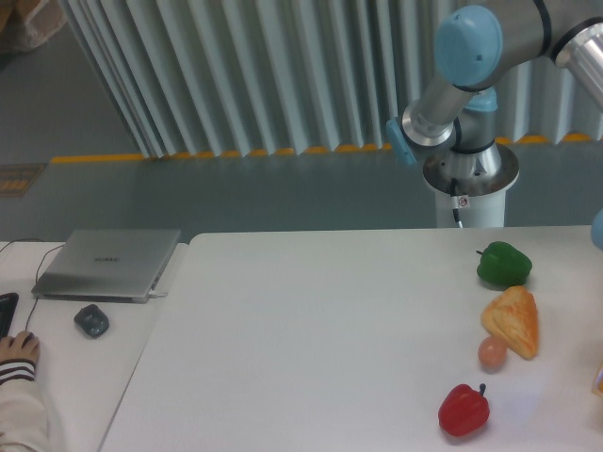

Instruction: Place the yellow pepper on the table

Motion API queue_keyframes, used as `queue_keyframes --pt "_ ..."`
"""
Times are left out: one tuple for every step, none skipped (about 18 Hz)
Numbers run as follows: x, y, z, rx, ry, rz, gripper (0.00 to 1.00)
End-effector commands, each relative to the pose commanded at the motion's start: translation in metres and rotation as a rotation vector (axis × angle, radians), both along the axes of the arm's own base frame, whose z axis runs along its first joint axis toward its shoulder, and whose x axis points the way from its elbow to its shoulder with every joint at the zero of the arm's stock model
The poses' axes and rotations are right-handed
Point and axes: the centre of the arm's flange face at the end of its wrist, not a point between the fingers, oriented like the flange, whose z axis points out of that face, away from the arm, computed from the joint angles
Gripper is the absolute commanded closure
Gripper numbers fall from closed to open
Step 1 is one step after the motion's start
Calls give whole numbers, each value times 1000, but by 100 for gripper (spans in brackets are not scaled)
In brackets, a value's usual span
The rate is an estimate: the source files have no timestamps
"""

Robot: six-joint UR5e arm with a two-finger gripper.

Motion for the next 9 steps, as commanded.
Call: queue_keyframes --pt "2 -2 7 13 -13 -1 35" --pt "6 -2 14 29 -48 -8 35" --pt "10 -2 23 42 -70 -13 35" --pt "14 -4 28 47 -95 -14 35" --pt "16 -4 32 51 -106 -11 35" --pt "19 -5 35 63 -129 -6 35" --pt "22 -7 39 83 -151 4 35" --pt "24 -11 45 107 -181 19 35" --pt "30 -11 50 131 -212 29 35"
